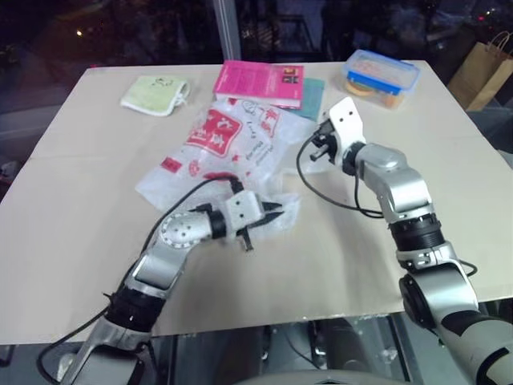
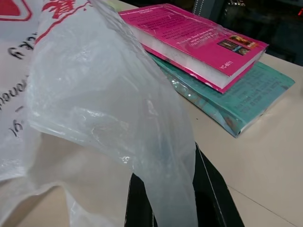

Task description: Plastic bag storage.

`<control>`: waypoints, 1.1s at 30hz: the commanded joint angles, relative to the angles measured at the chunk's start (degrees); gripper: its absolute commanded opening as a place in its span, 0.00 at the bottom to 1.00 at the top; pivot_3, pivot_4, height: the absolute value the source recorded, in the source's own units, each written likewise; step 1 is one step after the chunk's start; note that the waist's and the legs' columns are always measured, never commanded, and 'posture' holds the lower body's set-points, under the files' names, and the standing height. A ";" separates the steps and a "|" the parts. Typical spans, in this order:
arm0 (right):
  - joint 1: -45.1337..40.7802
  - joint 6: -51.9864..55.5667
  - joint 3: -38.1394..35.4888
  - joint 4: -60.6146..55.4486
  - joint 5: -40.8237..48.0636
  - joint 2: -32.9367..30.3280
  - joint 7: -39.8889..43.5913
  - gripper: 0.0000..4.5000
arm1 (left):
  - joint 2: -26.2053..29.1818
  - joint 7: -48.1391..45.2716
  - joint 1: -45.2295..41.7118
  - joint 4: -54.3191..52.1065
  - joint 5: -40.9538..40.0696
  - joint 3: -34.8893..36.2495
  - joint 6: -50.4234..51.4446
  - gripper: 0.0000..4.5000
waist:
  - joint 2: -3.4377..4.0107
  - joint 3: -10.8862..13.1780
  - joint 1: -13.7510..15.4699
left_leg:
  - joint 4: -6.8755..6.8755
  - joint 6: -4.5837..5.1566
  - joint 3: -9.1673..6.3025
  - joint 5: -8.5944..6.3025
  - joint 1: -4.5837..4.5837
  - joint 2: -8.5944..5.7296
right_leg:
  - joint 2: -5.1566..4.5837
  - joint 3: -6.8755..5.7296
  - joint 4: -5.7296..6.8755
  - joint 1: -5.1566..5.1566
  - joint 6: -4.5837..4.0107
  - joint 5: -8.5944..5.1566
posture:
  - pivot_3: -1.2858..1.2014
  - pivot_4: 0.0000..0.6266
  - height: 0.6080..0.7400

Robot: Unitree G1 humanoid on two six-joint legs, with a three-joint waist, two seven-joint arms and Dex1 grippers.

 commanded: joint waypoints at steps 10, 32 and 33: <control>-4.16 0.73 -4.52 -3.19 3.67 -0.98 -0.10 0.00 | 10.50 3.51 -9.54 -5.12 -46.75 25.26 42.97 0.07 | -0.01 0.01 -0.03 | 0.10 -0.01 -0.06 0.01 0.07 0.01 | 0.34 -0.02 0.03 0.10 0.02 -0.01 | 0.52 0.24 1.00; -8.57 -0.12 -6.55 0.94 5.75 0.85 -2.68 0.00 | 21.89 -14.64 -8.35 -14.27 -10.53 -0.47 9.07 0.91 | 0.03 0.01 -0.02 | -0.17 -0.31 0.16 0.17 0.09 0.07 | 0.35 0.33 -0.12 -0.05 -0.05 -0.02 | 0.52 0.24 1.00; -8.50 -0.26 -6.36 1.13 5.60 0.95 -2.76 0.00 | 21.84 -15.84 -8.93 -12.36 -7.95 -1.46 6.19 0.91 | 0.04 0.02 0.01 | -0.17 -0.31 0.17 0.17 0.10 0.08 | 0.39 0.26 -0.13 -0.03 -0.06 -0.02 | 0.52 0.24 1.00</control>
